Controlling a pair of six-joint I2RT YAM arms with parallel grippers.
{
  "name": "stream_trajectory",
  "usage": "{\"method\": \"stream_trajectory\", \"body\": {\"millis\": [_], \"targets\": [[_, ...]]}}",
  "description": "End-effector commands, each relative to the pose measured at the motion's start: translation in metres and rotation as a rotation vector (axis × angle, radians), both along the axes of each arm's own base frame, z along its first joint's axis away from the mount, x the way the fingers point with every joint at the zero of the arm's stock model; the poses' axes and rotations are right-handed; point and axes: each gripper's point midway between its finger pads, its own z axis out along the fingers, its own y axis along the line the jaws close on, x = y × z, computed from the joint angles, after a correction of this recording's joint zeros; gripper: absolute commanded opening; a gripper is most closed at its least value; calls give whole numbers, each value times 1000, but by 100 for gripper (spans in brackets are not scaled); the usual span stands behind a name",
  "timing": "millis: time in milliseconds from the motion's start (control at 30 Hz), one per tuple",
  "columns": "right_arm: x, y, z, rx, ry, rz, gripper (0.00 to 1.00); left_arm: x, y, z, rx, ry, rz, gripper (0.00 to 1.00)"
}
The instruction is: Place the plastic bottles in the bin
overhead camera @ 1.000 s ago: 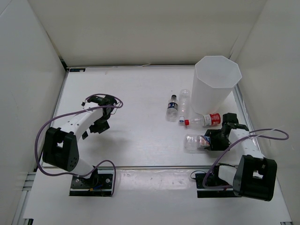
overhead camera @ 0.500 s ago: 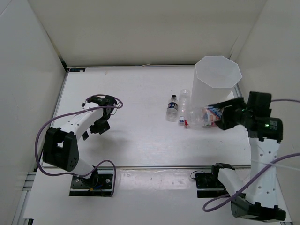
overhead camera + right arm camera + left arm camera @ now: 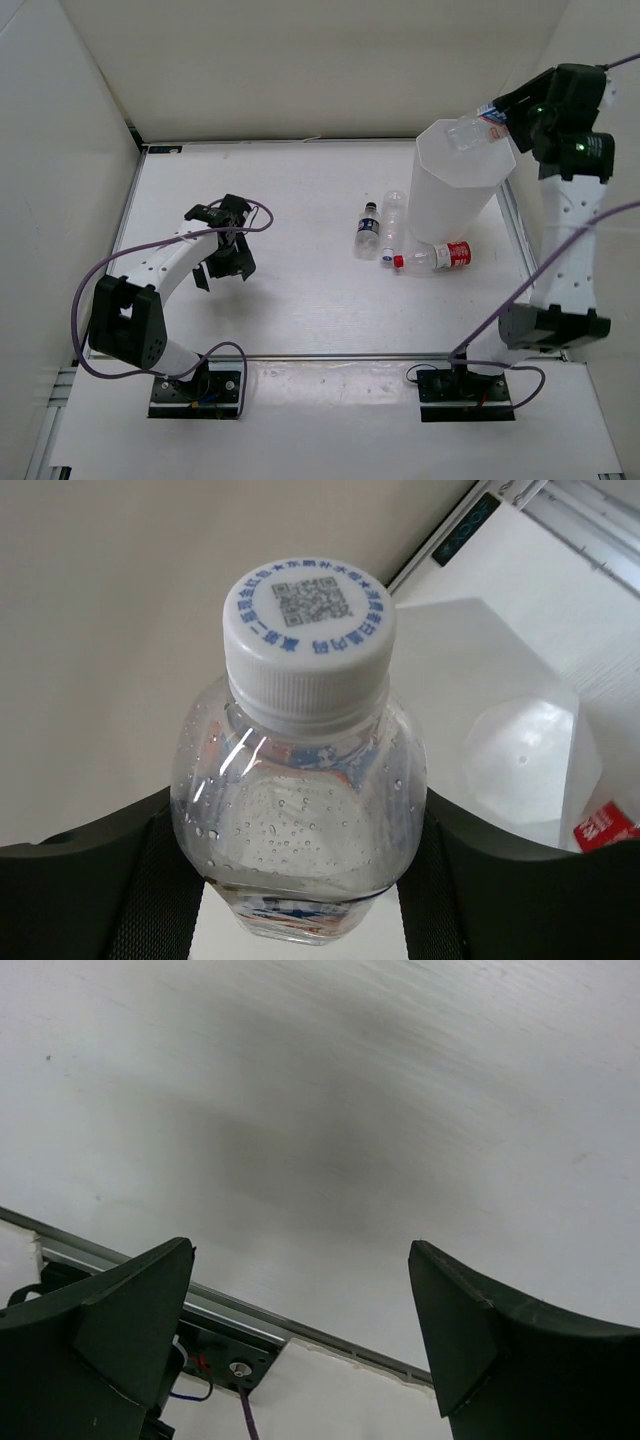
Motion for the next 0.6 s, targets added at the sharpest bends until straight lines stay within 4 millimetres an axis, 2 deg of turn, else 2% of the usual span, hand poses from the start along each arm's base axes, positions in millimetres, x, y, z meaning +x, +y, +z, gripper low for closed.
{"method": "stream_trajectory", "body": {"millis": [0,33,67,100,200,267,300,367,400,467,500,533,567], "targets": [[21,-16,33,-158,-100,-67,29,12,-17,12,-99,-62,-49,100],[28,-12,24,-174,-77,-56,34,9,-18,9,-104,-51,-50,100],[27,-8,28,-192,-84,-40,39,9,-18,9,-105,-51,-50,100],[27,-8,28,-204,-82,-35,58,9,-18,9,-105,-51,-50,100],[19,2,33,-219,-90,5,100,8,-18,8,-106,-56,-50,100],[-5,2,57,-219,-137,0,100,7,-20,6,-118,-50,-63,100],[-25,2,70,-218,-164,-3,100,7,-20,8,-121,-58,-63,100],[-52,1,78,-187,-183,-27,100,7,-20,10,-124,-67,-64,100],[-77,1,76,-169,-187,-32,100,9,-21,10,-127,-76,-64,100],[-101,9,56,-95,-152,-13,100,11,-23,10,-136,-80,-75,100],[-134,10,55,-53,-180,-27,100,11,-23,13,-140,-90,-76,100],[-134,12,1,-3,-59,-43,100,14,-24,13,-143,-100,-76,100],[-145,11,-29,54,-10,-83,100,10,-24,10,-150,-87,-78,100]]}}
